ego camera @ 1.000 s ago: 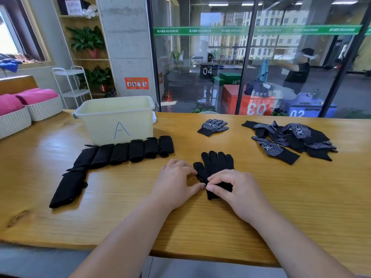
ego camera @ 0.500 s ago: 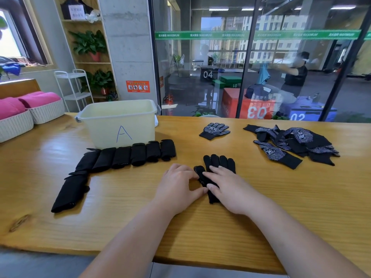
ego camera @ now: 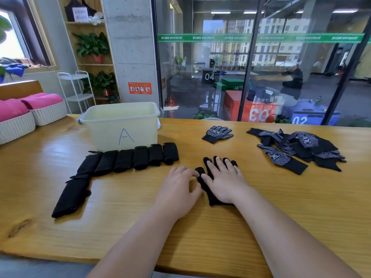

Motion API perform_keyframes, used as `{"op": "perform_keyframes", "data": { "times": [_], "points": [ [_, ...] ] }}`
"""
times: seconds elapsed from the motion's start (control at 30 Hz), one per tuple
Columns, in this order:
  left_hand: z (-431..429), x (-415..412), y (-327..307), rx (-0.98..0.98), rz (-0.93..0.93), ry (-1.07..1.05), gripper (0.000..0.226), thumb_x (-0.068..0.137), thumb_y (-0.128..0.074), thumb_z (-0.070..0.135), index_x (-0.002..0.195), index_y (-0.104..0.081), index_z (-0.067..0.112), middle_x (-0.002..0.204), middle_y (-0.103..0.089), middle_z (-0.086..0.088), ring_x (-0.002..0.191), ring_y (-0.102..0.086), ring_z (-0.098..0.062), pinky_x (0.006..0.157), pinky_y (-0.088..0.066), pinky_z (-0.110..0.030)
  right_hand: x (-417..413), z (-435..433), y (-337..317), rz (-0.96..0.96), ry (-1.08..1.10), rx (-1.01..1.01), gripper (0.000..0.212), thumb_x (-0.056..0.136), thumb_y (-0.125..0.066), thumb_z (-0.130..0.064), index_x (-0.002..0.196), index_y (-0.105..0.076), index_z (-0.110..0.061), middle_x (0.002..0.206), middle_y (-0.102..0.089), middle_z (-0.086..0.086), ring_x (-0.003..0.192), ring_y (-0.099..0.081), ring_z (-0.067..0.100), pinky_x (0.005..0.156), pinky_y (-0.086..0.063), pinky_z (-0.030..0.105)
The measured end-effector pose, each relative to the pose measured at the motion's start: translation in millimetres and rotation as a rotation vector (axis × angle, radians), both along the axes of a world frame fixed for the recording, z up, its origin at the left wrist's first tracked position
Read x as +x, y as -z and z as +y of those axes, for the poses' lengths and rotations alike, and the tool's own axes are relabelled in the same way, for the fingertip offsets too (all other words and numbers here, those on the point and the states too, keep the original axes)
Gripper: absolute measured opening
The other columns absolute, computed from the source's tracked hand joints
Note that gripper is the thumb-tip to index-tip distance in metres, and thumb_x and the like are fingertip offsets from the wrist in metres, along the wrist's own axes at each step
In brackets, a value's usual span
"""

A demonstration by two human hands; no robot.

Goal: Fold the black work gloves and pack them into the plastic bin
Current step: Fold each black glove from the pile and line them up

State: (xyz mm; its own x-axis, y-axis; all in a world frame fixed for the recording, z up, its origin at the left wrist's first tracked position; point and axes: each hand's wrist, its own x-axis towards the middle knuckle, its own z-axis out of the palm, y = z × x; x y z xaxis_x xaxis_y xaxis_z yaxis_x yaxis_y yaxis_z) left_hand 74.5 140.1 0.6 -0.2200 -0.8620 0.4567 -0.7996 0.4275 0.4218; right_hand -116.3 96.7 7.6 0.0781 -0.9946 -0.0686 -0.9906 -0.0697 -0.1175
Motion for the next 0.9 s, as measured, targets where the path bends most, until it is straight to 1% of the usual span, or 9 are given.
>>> {"op": "perform_keyframes", "data": {
  "times": [0.13, 0.27, 0.33, 0.43, 0.53, 0.6, 0.67, 0.73, 0.9],
  "points": [
    [3, -2, 0, 0.001, -0.043, 0.101, 0.036, 0.101, -0.061, 0.044, 0.136, -0.065, 0.033, 0.138, -0.058, 0.02, 0.132, -0.045, -0.005, 0.112, -0.041, -0.029, -1, 12, 3, -0.062, -0.031, -0.033, 0.07, 0.107, -0.012, -0.068, 0.169, 0.001, -0.038, 0.178, 0.01, -0.004, 0.164, 0.01, 0.024, 0.133, -0.002, 0.05],
    [5, -2, 1, 0.044, -0.132, 0.146, 0.053, 0.1, -0.055, 0.061, 0.147, -0.057, 0.035, 0.15, -0.051, 0.021, 0.142, -0.041, -0.003, 0.12, -0.036, -0.034, -26, 26, -5, -0.245, -0.065, -0.189, 0.061, 0.113, -0.027, -0.053, 0.17, -0.014, -0.035, 0.178, 0.002, -0.008, 0.164, 0.005, 0.018, 0.133, -0.009, 0.048],
    [4, -4, 1, 0.056, -0.183, 0.143, 0.059, 0.099, -0.051, 0.068, 0.149, -0.055, 0.036, 0.153, -0.048, 0.022, 0.144, -0.039, -0.004, 0.122, -0.034, -0.035, -46, 31, -8, -0.185, -0.065, -0.169, 0.066, 0.111, -0.031, -0.058, 0.17, -0.014, -0.035, 0.178, 0.001, -0.01, 0.164, 0.002, 0.015, 0.133, -0.008, 0.046],
    [3, -6, 2, 0.072, -0.208, 0.138, 0.062, 0.099, -0.049, 0.07, 0.15, -0.055, 0.036, 0.157, -0.045, 0.022, 0.147, -0.035, -0.006, 0.124, -0.032, -0.037, -71, 39, -3, -0.15, -0.12, -0.051, 0.079, 0.102, -0.025, -0.076, 0.169, -0.006, -0.039, 0.177, 0.003, -0.014, 0.163, 0.003, 0.009, 0.133, -0.004, 0.042],
    [2, -3, 1, 0.046, -0.161, 0.141, 0.057, 0.1, -0.052, 0.066, 0.148, -0.058, 0.036, 0.156, -0.048, 0.022, 0.148, -0.035, -0.005, 0.124, -0.033, -0.039, -87, 51, -3, -0.284, -0.129, -0.144, 0.073, 0.101, -0.035, -0.074, 0.166, -0.02, -0.045, 0.175, -0.006, -0.022, 0.161, -0.002, 0.003, 0.132, -0.012, 0.039],
    [3, 0, -1, 0.014, -0.063, 0.188, 0.046, 0.1, -0.058, 0.06, 0.138, -0.066, 0.036, 0.146, -0.055, 0.025, 0.143, -0.039, -0.002, 0.121, -0.037, -0.04, -93, 66, -9, -0.394, -0.154, -0.222, 0.054, 0.101, -0.053, -0.066, 0.152, -0.045, -0.052, 0.165, -0.028, -0.033, 0.154, -0.024, -0.003, 0.125, -0.029, 0.036],
    [6, 3, -3, -0.002, 0.032, 0.264, 0.034, 0.097, -0.067, 0.056, 0.124, -0.073, 0.037, 0.134, -0.06, 0.027, 0.136, -0.046, 0.0, 0.115, -0.042, -0.039, -94, 81, -10, -0.458, -0.246, -0.261, 0.033, 0.096, -0.066, -0.062, 0.128, -0.065, -0.054, 0.144, -0.049, -0.039, 0.14, -0.04, -0.011, 0.116, -0.037, 0.031],
    [9, 3, -5, 0.023, 0.045, 0.346, 0.027, 0.093, -0.075, 0.056, 0.114, -0.075, 0.039, 0.127, -0.064, 0.028, 0.131, -0.053, -0.003, 0.11, -0.046, -0.037, -91, 91, -10, -0.461, -0.339, -0.237, 0.028, 0.089, -0.073, -0.066, 0.114, -0.072, -0.054, 0.134, -0.056, -0.039, 0.135, -0.046, -0.009, 0.11, -0.038, 0.027],
    [11, -1, -9, 0.114, -0.01, 0.419, 0.022, 0.091, -0.079, 0.054, 0.105, -0.078, 0.037, 0.119, -0.066, 0.026, 0.12, -0.061, 0.001, 0.105, -0.049, -0.027, -86, 88, -7, -0.418, -0.385, -0.277, 0.031, 0.083, -0.078, -0.069, 0.105, -0.076, -0.048, 0.124, -0.06, -0.036, 0.128, -0.048, -0.006, 0.104, -0.041, 0.024]
  ]
}}
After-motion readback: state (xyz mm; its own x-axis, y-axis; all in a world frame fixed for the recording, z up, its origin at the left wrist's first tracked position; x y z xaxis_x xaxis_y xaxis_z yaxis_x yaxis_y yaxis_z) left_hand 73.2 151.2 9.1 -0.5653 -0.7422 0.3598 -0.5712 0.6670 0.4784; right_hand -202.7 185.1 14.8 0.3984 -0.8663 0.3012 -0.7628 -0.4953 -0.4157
